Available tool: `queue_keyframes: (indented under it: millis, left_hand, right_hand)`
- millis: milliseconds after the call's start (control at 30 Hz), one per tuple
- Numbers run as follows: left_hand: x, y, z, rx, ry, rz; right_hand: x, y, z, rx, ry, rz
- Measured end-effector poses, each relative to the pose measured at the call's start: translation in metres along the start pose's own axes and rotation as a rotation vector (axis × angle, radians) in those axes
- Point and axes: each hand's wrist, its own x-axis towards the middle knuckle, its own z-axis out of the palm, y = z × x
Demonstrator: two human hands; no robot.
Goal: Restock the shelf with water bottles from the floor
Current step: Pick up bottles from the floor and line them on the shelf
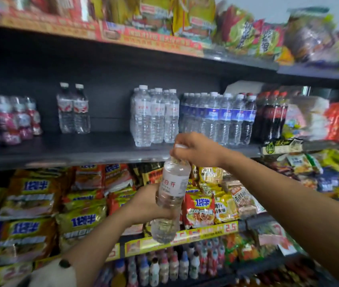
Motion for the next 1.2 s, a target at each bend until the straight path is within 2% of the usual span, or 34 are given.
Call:
queue_keyframes:
  millis: [133,267,367,633,833,1200]
  left_hand:
    - [0.014,0.02,-0.011,0.034,0.088,0.02]
    - [0.036,0.037,-0.018,0.252,0.285,-0.027]
    - [0.06,0.042,-0.022,0.342,0.383,-0.046]
    - [0.143,0.055,-0.072,0.199,0.353,-0.029]
    - [0.187,0.025,-0.1,0.265,0.445,-0.137]
    - [0.2,-0.014,-0.112,0.353,0.471,-0.274]
  right_hand:
    - [0.021,-0.001,-0.017,-0.009,0.105,-0.013]
    - [0.048,0.01,-0.034,-0.201,0.143,0.036]
    - [0.073,0.02,-0.047,-0.251,0.176,0.009]
    - [0.178,0.05,-0.092,-0.315,0.267,-0.183]
    - [0.244,0.088,-0.087,-0.284,0.231,-0.272]
    - [0.305,0.121,-0.059,-0.198,0.193,-0.336]
